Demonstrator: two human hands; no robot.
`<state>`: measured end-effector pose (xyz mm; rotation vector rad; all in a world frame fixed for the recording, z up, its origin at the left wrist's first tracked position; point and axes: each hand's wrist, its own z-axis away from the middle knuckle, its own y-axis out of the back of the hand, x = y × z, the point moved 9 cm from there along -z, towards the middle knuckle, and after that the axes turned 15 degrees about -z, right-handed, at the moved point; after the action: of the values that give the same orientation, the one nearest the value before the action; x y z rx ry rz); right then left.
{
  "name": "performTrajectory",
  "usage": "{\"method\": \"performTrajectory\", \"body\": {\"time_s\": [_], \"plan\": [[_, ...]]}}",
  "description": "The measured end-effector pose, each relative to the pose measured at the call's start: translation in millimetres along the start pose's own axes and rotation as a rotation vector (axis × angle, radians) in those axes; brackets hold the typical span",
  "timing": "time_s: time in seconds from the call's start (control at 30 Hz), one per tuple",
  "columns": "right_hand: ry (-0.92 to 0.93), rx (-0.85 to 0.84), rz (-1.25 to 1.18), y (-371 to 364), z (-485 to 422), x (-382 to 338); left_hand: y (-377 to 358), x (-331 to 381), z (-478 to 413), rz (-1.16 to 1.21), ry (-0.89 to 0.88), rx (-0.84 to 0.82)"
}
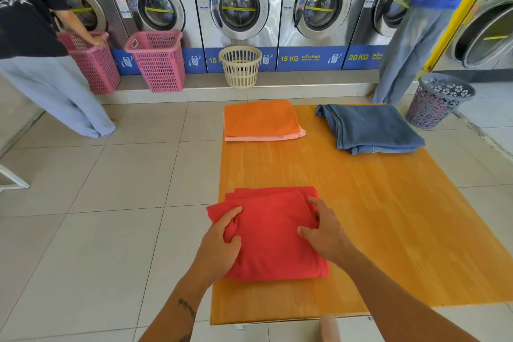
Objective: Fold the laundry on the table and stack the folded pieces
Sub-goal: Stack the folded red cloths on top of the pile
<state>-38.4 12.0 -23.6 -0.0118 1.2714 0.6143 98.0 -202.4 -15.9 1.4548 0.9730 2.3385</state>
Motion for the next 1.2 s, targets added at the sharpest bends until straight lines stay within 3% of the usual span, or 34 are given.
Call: {"method": "performTrajectory", "body": {"time_s": [0.23, 0.4, 0.67, 0.97, 1.07, 1.2], "plan": [[0.035, -0.062, -0.057, -19.1, -1.4, -8.7, 0.9, -2.9, 1.7, -0.003, -0.005, 0.028], [0.040, -0.070, 0.138, -30.5, 5.4, -8.2, 2.6, -6.9, 0.1, 0.092, 0.030, 0.034], [-0.033, -0.071, -0.307, 9.1, -17.0, -34.1, 23.9, 21.6, -22.0, 0.300, 0.008, 0.080], [0.014, -0.103, -0.282, 41.7, -129.3, -85.2, 40.5, 81.8, -119.9, 0.260, -0.044, 0.082], [0.029, -0.125, -0.273, 43.4, -176.9, -104.7, 52.7, 96.8, -163.0, 0.247, -0.040, 0.144], [0.185, -0.106, -0.188, 52.7, -251.1, -155.5, 82.2, 123.9, -227.0, 0.195, -0.070, 0.268]]}}
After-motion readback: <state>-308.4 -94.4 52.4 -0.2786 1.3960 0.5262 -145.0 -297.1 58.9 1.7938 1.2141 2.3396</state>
